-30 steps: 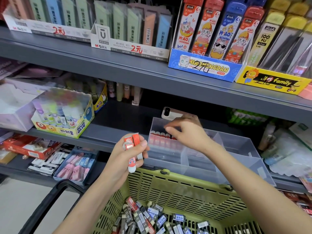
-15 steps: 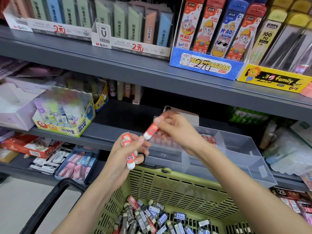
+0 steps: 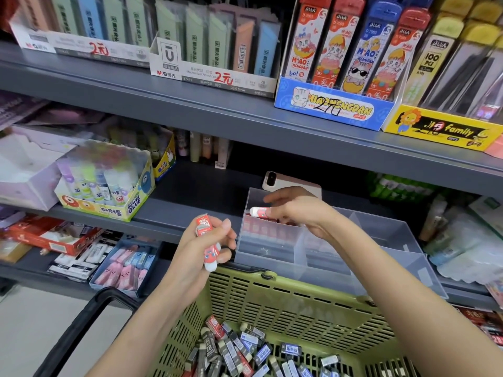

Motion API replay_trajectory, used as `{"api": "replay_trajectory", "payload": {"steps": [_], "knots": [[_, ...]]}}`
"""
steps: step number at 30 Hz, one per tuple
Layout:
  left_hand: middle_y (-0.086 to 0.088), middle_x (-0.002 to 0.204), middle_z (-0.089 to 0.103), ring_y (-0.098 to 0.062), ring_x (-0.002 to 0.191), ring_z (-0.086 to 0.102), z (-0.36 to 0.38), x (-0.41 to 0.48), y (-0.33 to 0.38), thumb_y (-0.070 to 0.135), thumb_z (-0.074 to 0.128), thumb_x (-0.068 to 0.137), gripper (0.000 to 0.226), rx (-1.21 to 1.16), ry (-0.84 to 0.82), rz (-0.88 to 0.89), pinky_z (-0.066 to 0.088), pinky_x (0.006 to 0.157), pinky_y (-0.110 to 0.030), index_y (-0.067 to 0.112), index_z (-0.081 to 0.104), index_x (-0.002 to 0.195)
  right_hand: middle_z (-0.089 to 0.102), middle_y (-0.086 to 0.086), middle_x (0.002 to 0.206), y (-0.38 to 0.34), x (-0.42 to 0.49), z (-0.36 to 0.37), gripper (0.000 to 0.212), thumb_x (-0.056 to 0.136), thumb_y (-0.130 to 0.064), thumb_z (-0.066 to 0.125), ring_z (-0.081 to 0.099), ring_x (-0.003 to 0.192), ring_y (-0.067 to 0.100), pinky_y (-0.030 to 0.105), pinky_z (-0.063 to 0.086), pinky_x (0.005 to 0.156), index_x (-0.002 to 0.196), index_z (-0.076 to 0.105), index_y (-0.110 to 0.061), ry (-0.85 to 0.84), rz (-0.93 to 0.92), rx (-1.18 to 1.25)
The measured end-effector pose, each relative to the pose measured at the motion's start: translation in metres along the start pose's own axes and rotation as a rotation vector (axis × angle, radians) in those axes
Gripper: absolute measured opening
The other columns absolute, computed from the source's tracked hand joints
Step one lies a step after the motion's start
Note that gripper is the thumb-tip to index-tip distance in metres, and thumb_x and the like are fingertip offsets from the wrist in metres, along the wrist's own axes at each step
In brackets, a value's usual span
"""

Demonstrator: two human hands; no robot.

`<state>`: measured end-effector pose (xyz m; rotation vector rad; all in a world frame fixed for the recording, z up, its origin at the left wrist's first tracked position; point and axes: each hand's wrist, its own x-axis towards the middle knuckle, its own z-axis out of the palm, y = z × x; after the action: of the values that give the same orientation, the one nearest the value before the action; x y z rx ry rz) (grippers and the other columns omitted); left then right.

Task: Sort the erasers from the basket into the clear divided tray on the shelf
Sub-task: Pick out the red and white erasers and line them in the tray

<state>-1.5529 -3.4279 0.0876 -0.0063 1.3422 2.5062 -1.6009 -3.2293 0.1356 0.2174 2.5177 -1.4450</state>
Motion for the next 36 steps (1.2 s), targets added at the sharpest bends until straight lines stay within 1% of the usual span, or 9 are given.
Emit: {"api": "replay_trajectory", "payload": {"steps": [3, 6, 9, 12, 14, 19, 29, 33, 36], "knots": [[-0.009, 0.066, 0.058, -0.016, 0.057, 0.055, 0.0, 0.002, -0.001, 0.025, 0.069, 0.07, 0.028, -0.009, 0.033, -0.003, 0.038, 0.04, -0.02, 0.01, 0.049, 0.083, 0.07, 0.005, 0.102, -0.007, 0.0, -0.001, 0.03, 0.084, -0.034, 0.064, 0.062, 0.09, 0.017, 0.027, 0.05, 0.08, 0.098, 0.071, -0.009, -0.103, -0.083, -0.414], [-0.003, 0.057, 0.054, -0.017, 0.052, 0.054, -0.001, 0.005, -0.002, 0.048, 0.068, 0.068, 0.045, 0.043, 0.1, -0.007, 0.043, 0.043, -0.022, 0.011, 0.047, 0.083, 0.067, 0.011, 0.086, -0.012, 0.001, -0.002, 0.027, 0.084, -0.033, 0.063, 0.056, 0.077, 0.018, 0.027, 0.043, 0.067, 0.089, 0.072, -0.008, -0.099, -0.075, -0.434], [0.0, 0.05, 0.047, -0.017, 0.046, 0.053, 0.0, 0.006, -0.002, 0.063, 0.065, 0.058, 0.057, 0.075, 0.137, 0.005, 0.044, 0.041, -0.024, 0.012, 0.047, 0.075, 0.06, 0.01, 0.069, -0.011, 0.009, 0.001, 0.007, 0.082, -0.009, 0.063, 0.054, 0.061, 0.02, 0.03, 0.047, 0.061, 0.086, 0.065, -0.003, 0.069, -0.024, -0.235], [0.002, 0.05, 0.044, -0.012, 0.043, 0.048, 0.0, 0.006, 0.0, 0.07, 0.064, 0.052, 0.066, 0.067, 0.156, -0.01, 0.035, 0.034, -0.021, 0.013, 0.045, 0.079, 0.06, 0.011, 0.073, -0.011, 0.012, 0.01, 0.028, 0.079, 0.015, 0.057, 0.06, 0.058, 0.018, 0.028, 0.056, 0.056, 0.099, 0.05, -0.003, 0.059, 0.076, 0.188], [0.003, 0.05, 0.042, -0.009, 0.042, 0.042, -0.001, 0.006, 0.0, 0.072, 0.062, 0.052, 0.067, 0.058, 0.159, -0.021, 0.027, 0.031, -0.019, 0.014, 0.043, 0.08, 0.061, 0.013, 0.08, -0.008, 0.018, 0.017, 0.031, 0.076, 0.019, 0.06, 0.064, 0.068, 0.021, 0.03, 0.058, 0.06, 0.094, 0.051, -0.004, 0.057, 0.077, 0.221], [0.004, 0.051, 0.042, -0.008, 0.044, 0.041, -0.004, 0.007, -0.002, 0.067, 0.054, 0.068, 0.056, 0.041, 0.172, 0.023, 0.027, 0.032, -0.018, 0.014, 0.042, 0.083, 0.066, 0.005, 0.088, 0.005, 0.034, 0.031, 0.016, 0.076, 0.005, 0.068, 0.06, 0.082, 0.015, 0.033, 0.054, 0.088, 0.087, 0.07, -0.006, 0.113, 0.081, 0.01], [-0.007, 0.087, 0.063, -0.009, 0.069, 0.068, -0.004, 0.009, -0.004, 0.03, 0.063, 0.072, 0.035, -0.018, 0.158, 0.029, 0.057, 0.061, -0.024, 0.011, 0.055, 0.1, 0.068, 0.011, 0.107, 0.002, 0.042, 0.036, 0.029, 0.089, -0.031, 0.061, 0.062, 0.101, 0.026, 0.03, 0.049, 0.091, 0.1, 0.072, -0.006, 0.096, -0.004, -0.618], [-0.005, 0.081, 0.065, -0.01, 0.068, 0.068, -0.005, 0.009, -0.003, 0.027, 0.065, 0.071, 0.031, -0.047, 0.144, 0.036, 0.054, 0.055, -0.022, 0.01, 0.056, 0.096, 0.07, 0.002, 0.105, -0.003, 0.02, 0.041, 0.018, 0.087, -0.027, 0.06, 0.063, 0.098, 0.021, 0.033, 0.051, 0.086, 0.101, 0.069, -0.019, 0.339, -0.129, -0.399], [-0.005, 0.075, 0.064, -0.01, 0.062, 0.062, -0.006, 0.009, -0.003, 0.028, 0.067, 0.072, 0.03, -0.058, 0.112, 0.054, 0.043, 0.043, -0.018, 0.008, 0.056, 0.091, 0.067, -0.003, 0.093, -0.015, -0.012, 0.043, 0.024, 0.088, -0.022, 0.063, 0.06, 0.08, 0.01, 0.026, 0.053, 0.077, 0.111, 0.066, -0.018, 0.064, -0.352, 0.008]]}}
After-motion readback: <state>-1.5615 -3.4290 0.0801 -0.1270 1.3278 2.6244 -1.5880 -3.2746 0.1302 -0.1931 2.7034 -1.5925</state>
